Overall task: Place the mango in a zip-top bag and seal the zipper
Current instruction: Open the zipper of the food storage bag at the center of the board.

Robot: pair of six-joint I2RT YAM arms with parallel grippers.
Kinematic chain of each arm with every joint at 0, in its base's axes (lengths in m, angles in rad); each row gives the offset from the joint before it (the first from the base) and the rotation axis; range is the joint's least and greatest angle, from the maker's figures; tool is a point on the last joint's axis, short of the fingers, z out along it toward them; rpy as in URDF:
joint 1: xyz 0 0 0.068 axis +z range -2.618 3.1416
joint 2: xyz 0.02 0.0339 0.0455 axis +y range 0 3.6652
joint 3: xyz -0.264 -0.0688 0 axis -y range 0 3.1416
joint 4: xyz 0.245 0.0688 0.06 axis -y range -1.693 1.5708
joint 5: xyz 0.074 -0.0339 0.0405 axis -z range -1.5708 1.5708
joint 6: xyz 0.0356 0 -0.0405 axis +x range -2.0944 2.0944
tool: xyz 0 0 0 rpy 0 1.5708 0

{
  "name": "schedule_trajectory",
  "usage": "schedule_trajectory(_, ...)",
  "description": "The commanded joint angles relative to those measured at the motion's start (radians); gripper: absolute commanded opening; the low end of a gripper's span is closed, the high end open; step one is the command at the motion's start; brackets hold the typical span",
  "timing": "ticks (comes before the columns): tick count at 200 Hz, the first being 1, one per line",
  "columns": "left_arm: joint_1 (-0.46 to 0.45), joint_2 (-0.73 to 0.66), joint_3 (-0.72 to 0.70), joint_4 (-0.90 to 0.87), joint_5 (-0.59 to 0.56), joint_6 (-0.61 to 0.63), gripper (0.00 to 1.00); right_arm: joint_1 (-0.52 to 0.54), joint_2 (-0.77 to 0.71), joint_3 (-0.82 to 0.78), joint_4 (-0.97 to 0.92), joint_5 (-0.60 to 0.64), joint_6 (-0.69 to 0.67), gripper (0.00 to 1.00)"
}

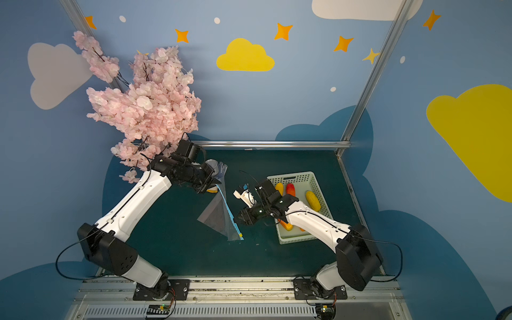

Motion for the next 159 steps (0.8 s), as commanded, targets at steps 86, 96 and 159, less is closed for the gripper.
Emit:
schedule_trajectory(86,0.000,0.007,0.005,0.019,0.010,-0.019,0.03,0.026,0.062,0.068,0.036,-0.017,0.019,0.05)
schedule_trajectory(96,0.000,0.006,0.002,0.019,0.009,-0.019,0.03,0.029,0.062,0.071,0.038,-0.018,0.021,0.00)
schedule_trajectory(159,0.004,-0.007,0.069,-0.011,-0.016,0.046,0.52,-0.002,0.008,0.120,-0.045,0.014,0.086,0.00)
